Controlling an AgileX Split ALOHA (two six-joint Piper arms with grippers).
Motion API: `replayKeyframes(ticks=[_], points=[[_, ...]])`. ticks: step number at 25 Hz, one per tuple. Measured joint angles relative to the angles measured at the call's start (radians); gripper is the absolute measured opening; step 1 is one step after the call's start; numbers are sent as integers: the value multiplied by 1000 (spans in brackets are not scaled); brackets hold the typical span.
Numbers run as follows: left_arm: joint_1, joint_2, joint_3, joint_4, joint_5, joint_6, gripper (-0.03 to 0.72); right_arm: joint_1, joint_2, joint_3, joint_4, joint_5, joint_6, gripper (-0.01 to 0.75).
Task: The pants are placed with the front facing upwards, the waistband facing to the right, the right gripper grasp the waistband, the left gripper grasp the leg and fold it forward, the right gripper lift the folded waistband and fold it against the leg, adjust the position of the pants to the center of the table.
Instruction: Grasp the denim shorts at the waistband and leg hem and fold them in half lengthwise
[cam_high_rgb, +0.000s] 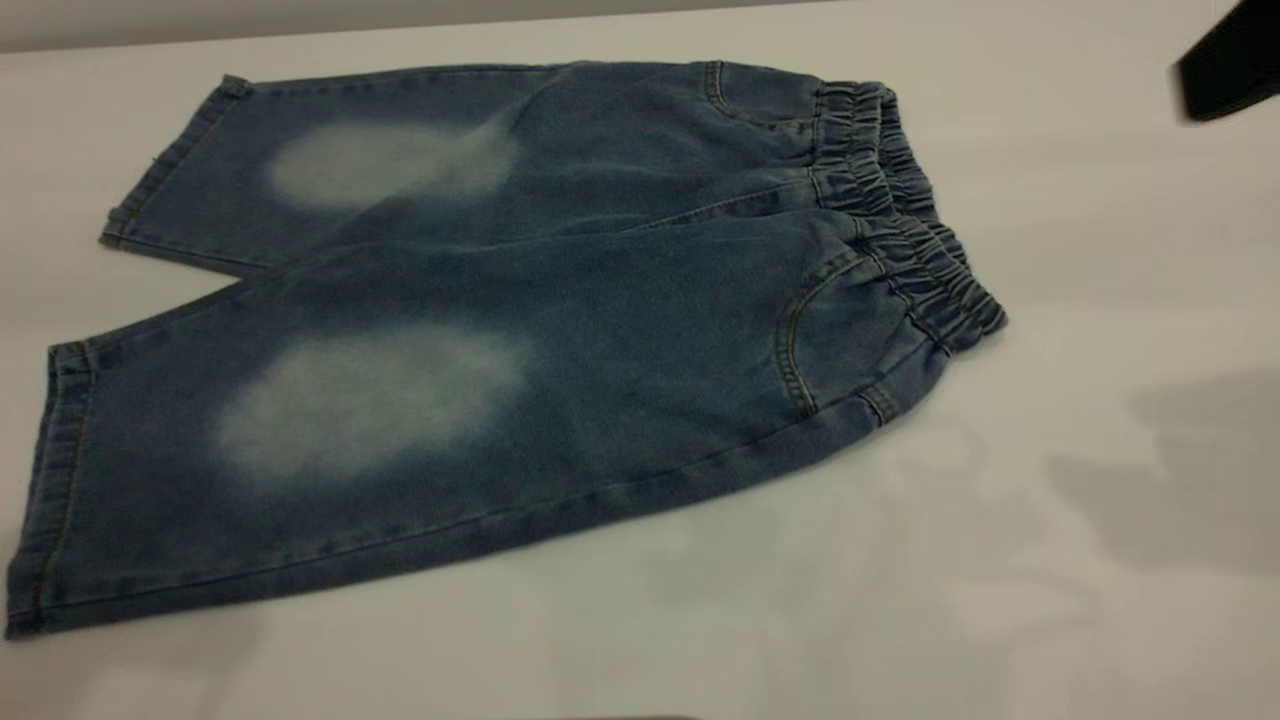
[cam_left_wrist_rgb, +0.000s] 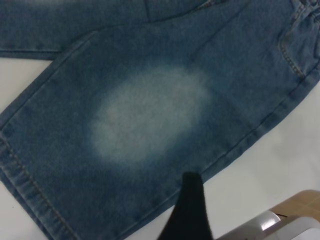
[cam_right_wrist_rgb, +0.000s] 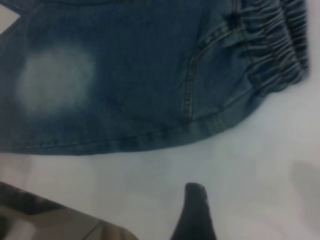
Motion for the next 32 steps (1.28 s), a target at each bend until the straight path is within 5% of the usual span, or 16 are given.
replayKeyframes(ticks=[12, 21, 32], points=[[-9, 146, -1, 0, -67, 26, 586, 0, 460, -161, 257, 30, -197, 494], [-142, 276, -1, 0, -77, 85, 586, 0, 664, -296, 270, 62, -212, 494], [-149, 284, -1, 0, -114, 100, 586, 0, 799, -389, 266, 68, -220, 494]])
